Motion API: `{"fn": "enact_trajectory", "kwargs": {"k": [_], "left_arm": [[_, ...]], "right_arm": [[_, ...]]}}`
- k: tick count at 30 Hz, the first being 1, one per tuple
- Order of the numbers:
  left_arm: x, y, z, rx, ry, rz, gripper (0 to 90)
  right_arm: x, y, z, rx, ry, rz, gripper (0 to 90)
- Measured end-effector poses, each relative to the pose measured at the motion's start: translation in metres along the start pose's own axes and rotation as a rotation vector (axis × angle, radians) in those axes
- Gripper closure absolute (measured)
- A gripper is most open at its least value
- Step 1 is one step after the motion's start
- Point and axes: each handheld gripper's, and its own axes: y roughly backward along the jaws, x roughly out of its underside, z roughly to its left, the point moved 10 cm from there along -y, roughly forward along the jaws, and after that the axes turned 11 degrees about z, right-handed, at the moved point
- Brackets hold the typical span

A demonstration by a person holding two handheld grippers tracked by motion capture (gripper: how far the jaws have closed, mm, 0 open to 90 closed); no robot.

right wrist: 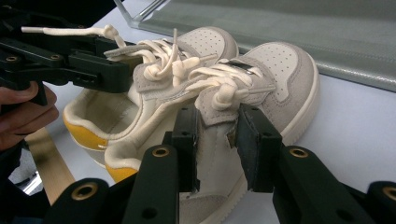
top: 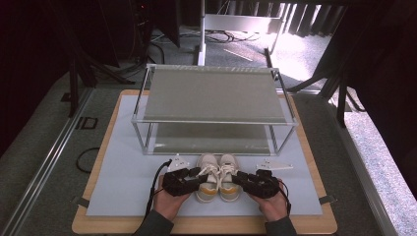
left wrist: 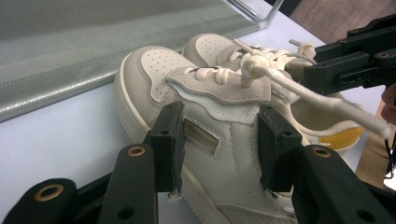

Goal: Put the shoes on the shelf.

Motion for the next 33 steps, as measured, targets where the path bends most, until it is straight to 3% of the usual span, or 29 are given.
{"fn": "enact_trajectory", "kwargs": {"k": [9,15,33], "left_arm": [[-0.009,0.000,0.000,0.001,0.019,-0.029,56.5],[-0.024,0.000,0.004,-0.007,0.028,-0.064,56.5],[-0.050,-0.010,0.024,-0.046,0.031,-0.127,56.6]], "right_arm": [[-0.007,0.004,-0.004,-0.007,-0.016,-0.028,69.9],[-0.020,0.008,-0.010,-0.004,-0.020,-0.063,70.0],[-0.050,0.002,-0.029,0.015,-0.023,-0.145,70.1]]}}
